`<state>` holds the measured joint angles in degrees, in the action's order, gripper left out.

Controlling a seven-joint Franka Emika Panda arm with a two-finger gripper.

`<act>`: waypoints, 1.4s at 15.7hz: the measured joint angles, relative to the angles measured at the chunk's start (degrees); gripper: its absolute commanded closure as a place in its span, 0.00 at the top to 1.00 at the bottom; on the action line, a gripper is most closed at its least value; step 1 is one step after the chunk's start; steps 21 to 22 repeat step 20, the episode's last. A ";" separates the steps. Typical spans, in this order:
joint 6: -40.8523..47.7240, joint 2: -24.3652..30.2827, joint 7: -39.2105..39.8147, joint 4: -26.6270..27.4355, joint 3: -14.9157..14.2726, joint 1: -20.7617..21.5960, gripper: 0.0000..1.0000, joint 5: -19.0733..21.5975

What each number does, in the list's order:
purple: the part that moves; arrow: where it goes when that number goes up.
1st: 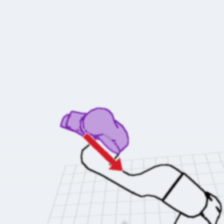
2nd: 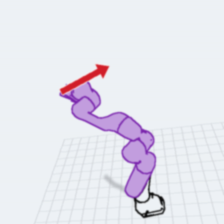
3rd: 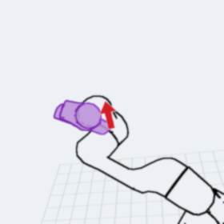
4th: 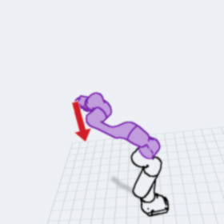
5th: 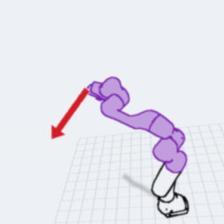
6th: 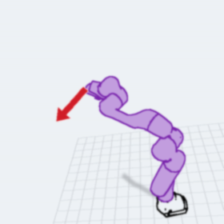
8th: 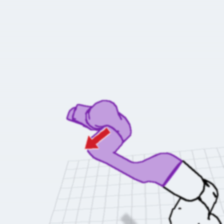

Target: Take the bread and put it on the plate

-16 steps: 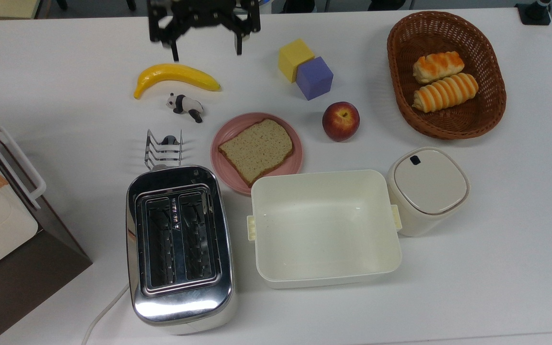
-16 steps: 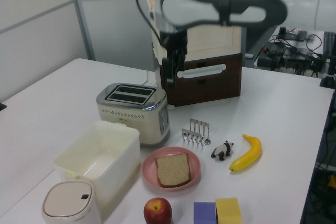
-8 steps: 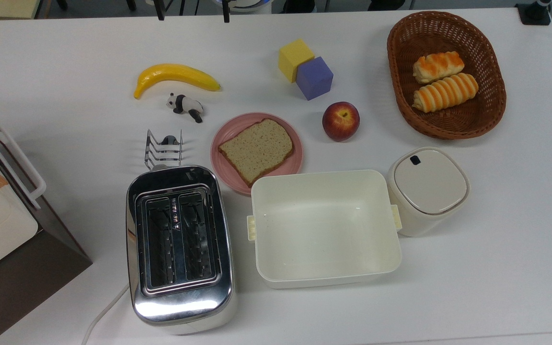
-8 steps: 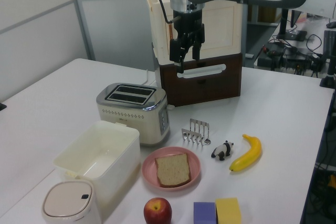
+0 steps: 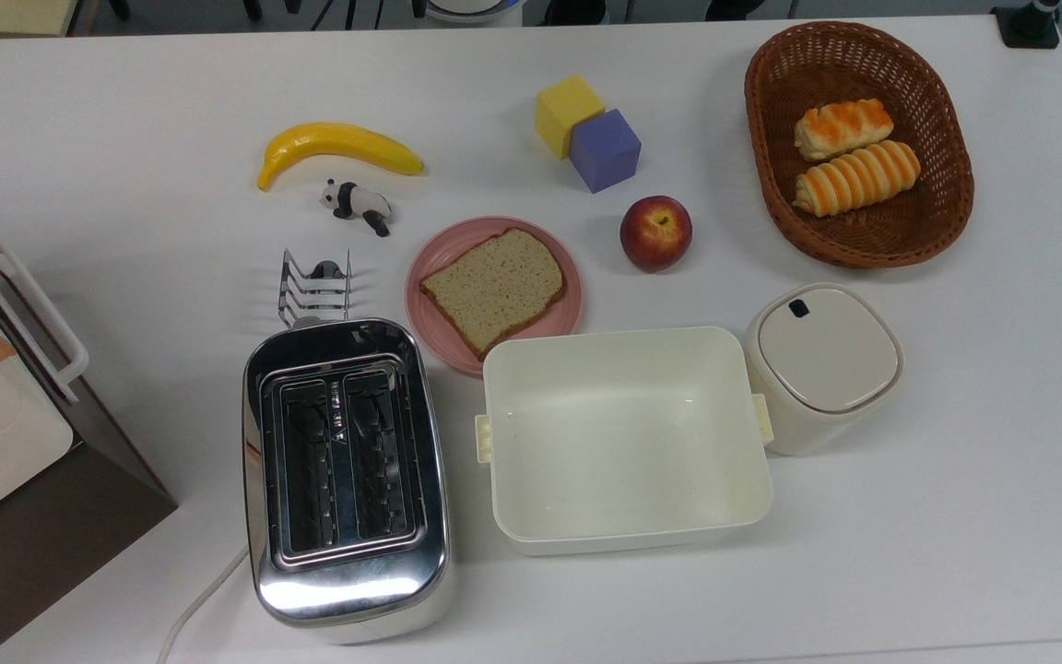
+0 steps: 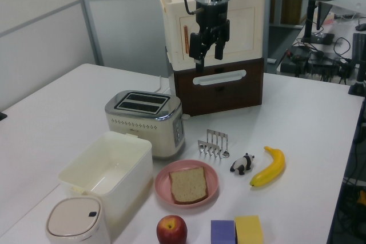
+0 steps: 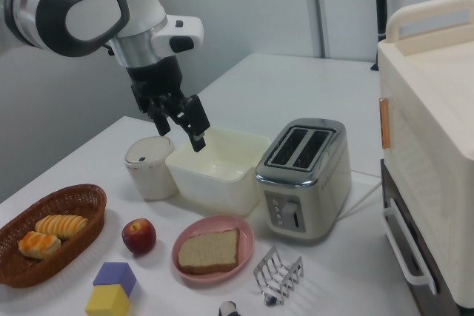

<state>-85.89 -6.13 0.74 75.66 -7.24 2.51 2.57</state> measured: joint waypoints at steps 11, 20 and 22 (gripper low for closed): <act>2.29 2.97 -2.12 1.57 -0.27 -1.35 1.00 4.48; -0.72 3.34 -3.98 2.05 0.93 0.06 1.00 4.57; -0.72 3.34 -3.98 2.05 0.93 0.06 1.00 4.57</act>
